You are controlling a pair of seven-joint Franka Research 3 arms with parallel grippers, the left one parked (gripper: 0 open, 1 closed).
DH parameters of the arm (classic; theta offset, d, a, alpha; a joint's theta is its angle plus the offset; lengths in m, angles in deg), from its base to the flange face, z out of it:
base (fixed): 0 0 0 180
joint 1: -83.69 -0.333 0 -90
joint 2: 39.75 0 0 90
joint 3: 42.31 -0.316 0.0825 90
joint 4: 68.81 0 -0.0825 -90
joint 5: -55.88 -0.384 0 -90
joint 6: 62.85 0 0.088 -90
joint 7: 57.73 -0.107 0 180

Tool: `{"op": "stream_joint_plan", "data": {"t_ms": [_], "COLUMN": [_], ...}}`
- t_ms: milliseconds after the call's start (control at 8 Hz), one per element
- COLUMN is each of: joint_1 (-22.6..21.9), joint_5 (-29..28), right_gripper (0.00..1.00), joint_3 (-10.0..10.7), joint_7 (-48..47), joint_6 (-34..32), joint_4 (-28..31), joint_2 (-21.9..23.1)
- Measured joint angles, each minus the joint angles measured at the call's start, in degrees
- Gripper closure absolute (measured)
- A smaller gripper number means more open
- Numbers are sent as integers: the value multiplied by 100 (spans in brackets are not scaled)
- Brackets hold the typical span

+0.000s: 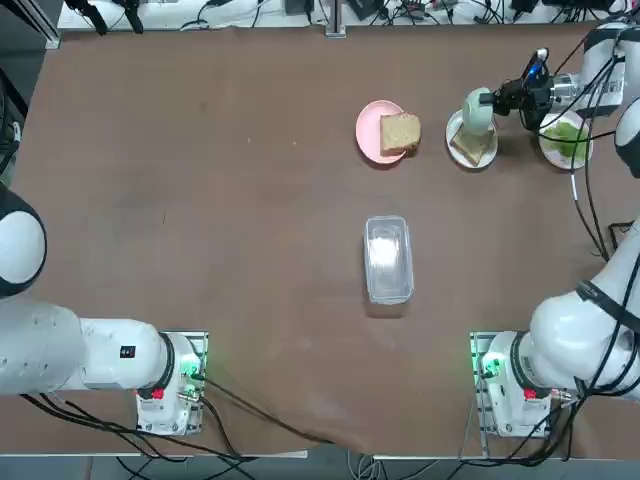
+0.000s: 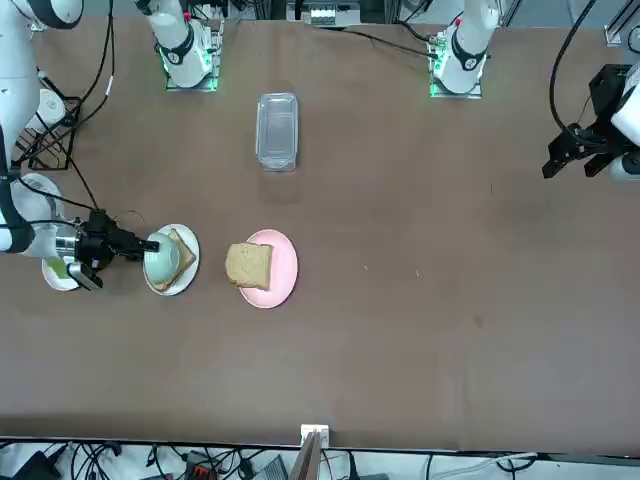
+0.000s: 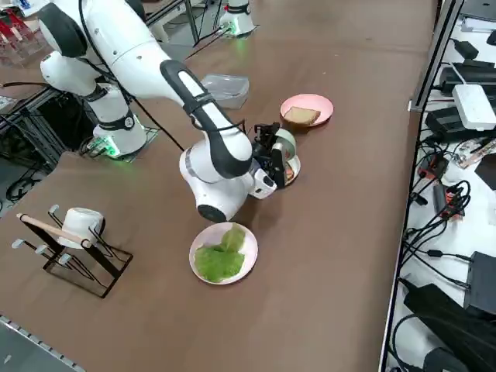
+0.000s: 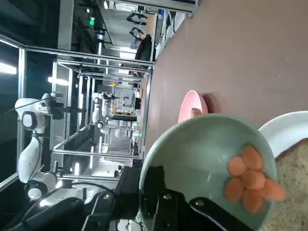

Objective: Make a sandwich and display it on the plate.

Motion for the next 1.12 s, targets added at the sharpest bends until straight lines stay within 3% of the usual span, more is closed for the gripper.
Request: {"op": "stream_joint_plan", "data": {"t_ms": [1125], "joint_1": [153], "joint_5": [-167], "right_gripper": [95], "joint_3": [-1], "joint_7": [61], "joint_6": [-653], "joint_4": [26], "joint_2": [-202]}}
